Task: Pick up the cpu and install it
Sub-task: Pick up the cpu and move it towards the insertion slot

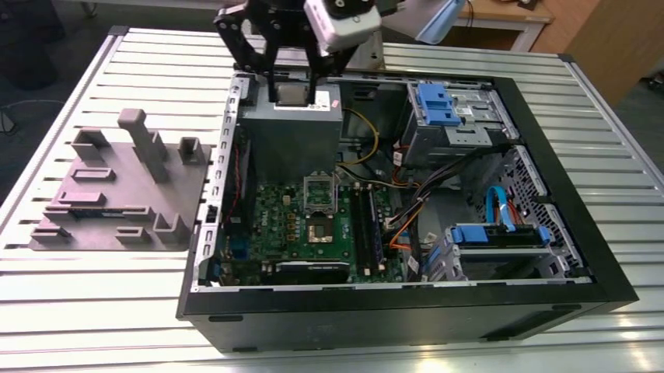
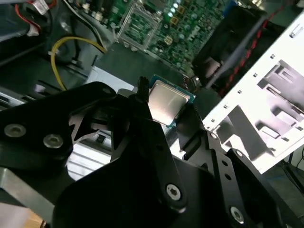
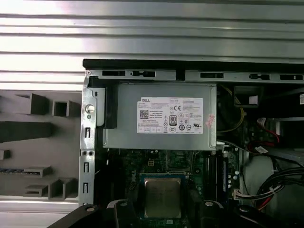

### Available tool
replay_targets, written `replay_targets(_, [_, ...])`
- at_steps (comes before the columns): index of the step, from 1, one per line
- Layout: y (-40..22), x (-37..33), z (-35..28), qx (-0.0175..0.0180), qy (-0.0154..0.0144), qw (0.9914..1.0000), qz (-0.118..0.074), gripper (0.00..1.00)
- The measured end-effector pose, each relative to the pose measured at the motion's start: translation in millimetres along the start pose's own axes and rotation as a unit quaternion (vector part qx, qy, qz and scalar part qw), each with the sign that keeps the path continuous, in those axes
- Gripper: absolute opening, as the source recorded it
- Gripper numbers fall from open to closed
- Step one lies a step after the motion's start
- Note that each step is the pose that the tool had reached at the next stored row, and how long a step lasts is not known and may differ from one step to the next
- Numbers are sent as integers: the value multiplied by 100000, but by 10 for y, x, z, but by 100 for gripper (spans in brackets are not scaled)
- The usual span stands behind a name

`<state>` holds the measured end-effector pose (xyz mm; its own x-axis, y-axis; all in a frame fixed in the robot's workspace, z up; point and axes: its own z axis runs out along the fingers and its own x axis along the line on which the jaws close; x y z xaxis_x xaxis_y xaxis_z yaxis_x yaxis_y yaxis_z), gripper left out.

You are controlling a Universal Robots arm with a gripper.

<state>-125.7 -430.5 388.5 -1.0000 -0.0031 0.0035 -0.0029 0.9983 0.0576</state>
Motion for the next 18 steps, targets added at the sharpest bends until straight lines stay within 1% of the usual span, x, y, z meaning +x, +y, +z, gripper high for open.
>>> replay_targets(1, [0,-29,3,22,-1,100000,16,47])
replay_targets(2, [-6,-39,6,36,2,100000,41,47])
replay_targets(3, [-20,-43,10,45,5,100000,63,47])
replay_targets(7, [-113,-43,29,38,-12,100000,251,47])
replay_targets(9, [-120,-52,50,29,-37,99998,613,47])
replay_targets(10, [-121,-74,61,42,-33,99998,673,47])
replay_targets(15, [-124,-291,99,32,-39,99998,698,47])
replay_targets(16, [-126,-316,106,31,-37,99997,717,47])
replay_targets(18, [-145,-322,118,41,-45,99997,832,47])
